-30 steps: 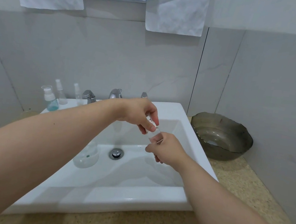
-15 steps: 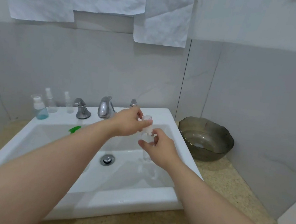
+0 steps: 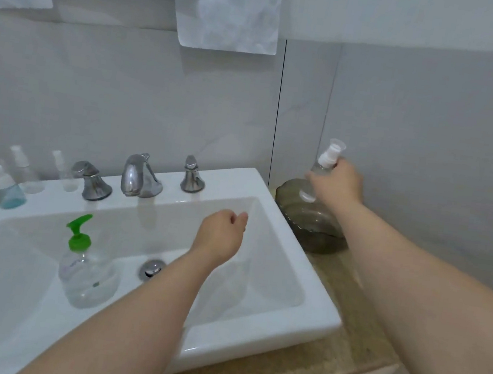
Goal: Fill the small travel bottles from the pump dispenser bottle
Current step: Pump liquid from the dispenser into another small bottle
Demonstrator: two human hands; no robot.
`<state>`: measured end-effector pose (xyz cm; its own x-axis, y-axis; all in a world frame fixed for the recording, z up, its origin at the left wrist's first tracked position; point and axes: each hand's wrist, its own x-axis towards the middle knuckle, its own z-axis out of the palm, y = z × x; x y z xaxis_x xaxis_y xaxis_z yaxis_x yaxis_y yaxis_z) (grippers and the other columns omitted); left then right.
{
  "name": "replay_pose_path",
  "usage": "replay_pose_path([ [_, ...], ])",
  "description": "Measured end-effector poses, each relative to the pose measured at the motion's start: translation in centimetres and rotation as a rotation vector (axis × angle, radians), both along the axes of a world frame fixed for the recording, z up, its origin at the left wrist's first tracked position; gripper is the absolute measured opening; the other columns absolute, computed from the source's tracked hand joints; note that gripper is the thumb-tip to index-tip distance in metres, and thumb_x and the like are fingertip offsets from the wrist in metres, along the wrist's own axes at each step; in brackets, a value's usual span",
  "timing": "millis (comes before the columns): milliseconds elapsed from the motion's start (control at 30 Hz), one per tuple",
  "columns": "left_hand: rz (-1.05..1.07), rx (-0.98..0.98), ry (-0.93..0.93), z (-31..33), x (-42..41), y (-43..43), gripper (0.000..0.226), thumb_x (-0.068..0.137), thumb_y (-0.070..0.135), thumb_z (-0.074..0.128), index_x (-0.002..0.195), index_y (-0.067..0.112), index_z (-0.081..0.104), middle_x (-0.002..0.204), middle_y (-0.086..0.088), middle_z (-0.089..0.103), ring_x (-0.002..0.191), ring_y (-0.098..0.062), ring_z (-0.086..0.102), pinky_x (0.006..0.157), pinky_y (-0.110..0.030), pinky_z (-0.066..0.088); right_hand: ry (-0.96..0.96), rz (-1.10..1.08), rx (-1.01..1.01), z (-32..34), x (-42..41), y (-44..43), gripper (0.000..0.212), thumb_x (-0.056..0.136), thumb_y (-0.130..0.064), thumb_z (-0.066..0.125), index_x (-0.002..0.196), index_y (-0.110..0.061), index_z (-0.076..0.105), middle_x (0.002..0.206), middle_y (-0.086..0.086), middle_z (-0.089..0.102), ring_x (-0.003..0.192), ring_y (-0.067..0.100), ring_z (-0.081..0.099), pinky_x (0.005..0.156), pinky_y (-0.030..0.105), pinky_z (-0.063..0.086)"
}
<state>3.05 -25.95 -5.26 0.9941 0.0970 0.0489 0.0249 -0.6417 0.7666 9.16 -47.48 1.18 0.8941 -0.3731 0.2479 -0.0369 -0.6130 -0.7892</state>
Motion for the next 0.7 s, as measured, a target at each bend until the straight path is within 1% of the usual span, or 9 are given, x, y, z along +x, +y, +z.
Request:
replay_pose_path([
  [33,0.004,0.003,-0.004,-0.6,0.0,0.0,0.043,0.109,0.038,0.043,0.087,0.008,0.065,0.096,-0.005,0.072,0.092,-0.027,0.065,0.08,-0.035,0.049,0.062,-0.01,-0.081,-0.1,0.5,-0.9,0.027,0.088,-0.021,0.07,0.112,-0.013,0.064,0.108,0.01,0.066,0.097,0.031,0.061,0.078,0.032,0.043],
  [100,-0.008,0.015,0.008,-1.5,-0.1,0.3,0.041,0.109,0.037,0.044,0.086,0.01,0.065,0.096,-0.001,0.07,0.086,-0.022,0.061,0.074,-0.031,0.043,0.172,-0.022,-0.193,-0.4,1.1,-2.3,0.03,0.086,-0.015,0.07,0.115,-0.012,0.063,0.114,0.013,0.066,0.104,0.034,0.062,0.078,0.031,0.042],
  [200,-0.071,0.038,0.025,-2.2,0.1,0.6,0.039,0.108,0.034,0.047,0.078,0.013,0.06,0.098,0.003,0.072,0.08,-0.016,0.058,0.072,-0.029,0.04,0.252,-0.05,-0.221,-1.6,1.4,-3.6,0.031,0.084,-0.015,0.073,0.112,-0.01,0.064,0.117,0.015,0.067,0.11,0.035,0.063,0.077,0.03,0.043],
  [267,-0.085,0.023,0.028,-2.2,0.2,0.5,0.04,0.107,0.034,0.048,0.072,0.016,0.055,0.1,0.004,0.073,0.077,-0.012,0.057,0.07,-0.029,0.04,0.259,-0.06,-0.225,-2.1,1.6,-4.0,0.031,0.084,-0.016,0.073,0.112,-0.008,0.063,0.118,0.017,0.066,0.11,0.036,0.064,0.076,0.03,0.043],
  [333,-0.087,0.003,0.032,-2.2,0.2,0.3,0.04,0.107,0.033,0.049,0.074,0.013,0.057,0.098,0.006,0.072,0.074,-0.011,0.056,0.066,-0.028,0.04,0.271,-0.071,-0.214,-2.5,1.7,-3.9,0.039,0.085,-0.015,0.072,0.121,-0.006,0.059,0.123,0.018,0.063,0.113,0.036,0.062,0.077,0.031,0.045],
  [433,-0.093,-0.015,0.042,-2.0,0.0,-0.1,0.037,0.106,0.032,0.051,0.087,0.004,0.066,0.084,0.01,0.066,0.067,-0.009,0.052,0.06,-0.026,0.039,0.289,-0.1,-0.195,-3.0,1.7,-3.8,0.051,0.086,-0.011,0.071,0.133,-0.005,0.049,0.133,0.019,0.057,0.12,0.039,0.059,0.088,0.037,0.05],
  [533,-0.091,-0.023,0.065,-1.9,-0.2,-0.2,0.035,0.106,0.031,0.053,0.088,0.004,0.068,0.072,0.013,0.059,0.062,-0.008,0.049,0.057,-0.026,0.037,0.279,-0.142,-0.164,-3.1,1.7,-3.9,0.054,0.088,-0.009,0.068,0.136,-0.005,0.044,0.136,0.02,0.053,0.122,0.04,0.057,0.092,0.04,0.051],
  [633,-0.093,-0.018,0.063,-1.8,-0.2,0.0,0.035,0.106,0.031,0.053,0.08,0.01,0.063,0.079,0.011,0.064,0.062,-0.008,0.048,0.058,-0.026,0.037,0.255,-0.196,-0.132,-2.7,1.7,-3.8,0.056,0.09,-0.01,0.067,0.138,-0.005,0.039,0.138,0.019,0.053,0.124,0.041,0.057,0.091,0.041,0.051],
  [700,-0.091,-0.015,0.061,-1.7,-0.3,0.1,0.034,0.106,0.031,0.053,0.079,0.012,0.062,0.082,0.009,0.065,0.063,-0.008,0.048,0.059,-0.026,0.038,0.238,-0.205,-0.135,-2.4,1.6,-3.7,0.057,0.09,-0.011,0.068,0.137,-0.005,0.038,0.137,0.019,0.054,0.123,0.041,0.058,0.09,0.042,0.051],
])
